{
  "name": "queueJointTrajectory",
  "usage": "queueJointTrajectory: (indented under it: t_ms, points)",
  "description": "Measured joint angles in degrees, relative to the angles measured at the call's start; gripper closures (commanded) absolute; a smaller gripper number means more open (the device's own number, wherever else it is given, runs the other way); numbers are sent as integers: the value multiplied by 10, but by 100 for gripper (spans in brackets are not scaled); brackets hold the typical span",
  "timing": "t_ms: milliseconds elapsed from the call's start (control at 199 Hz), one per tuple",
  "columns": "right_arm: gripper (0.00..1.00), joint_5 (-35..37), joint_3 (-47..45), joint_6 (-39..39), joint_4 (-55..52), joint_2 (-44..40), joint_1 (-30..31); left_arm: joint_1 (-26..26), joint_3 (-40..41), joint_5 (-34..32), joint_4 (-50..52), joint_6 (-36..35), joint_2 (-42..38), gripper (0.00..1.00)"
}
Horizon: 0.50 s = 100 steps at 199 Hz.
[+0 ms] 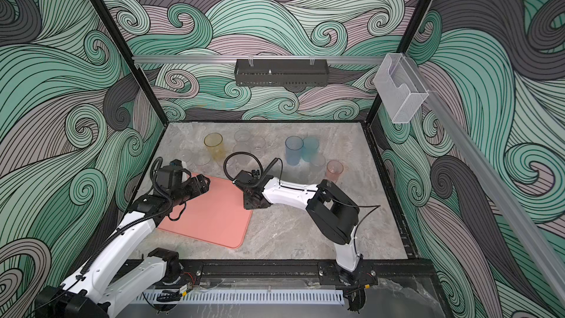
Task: Place the glasses into the tray
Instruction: Move the tray to the center of the table.
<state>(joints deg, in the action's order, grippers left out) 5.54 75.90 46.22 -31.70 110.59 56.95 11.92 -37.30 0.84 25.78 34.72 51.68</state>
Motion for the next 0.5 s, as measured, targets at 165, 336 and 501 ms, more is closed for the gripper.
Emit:
queueJointTrajectory:
  t_ms: [165, 336, 501]
  points:
    - [70, 0, 6, -18, -3, 21, -3, 0, -1, -2, 5, 0, -1, 16]
    - [75, -9, 3, -43, -2, 22, -18, 0, -2, -11, 9, -7, -11, 15]
    - [75, -4, -21, -89, -12, 4, -44, 0, -20, -28, 17, -23, -24, 15]
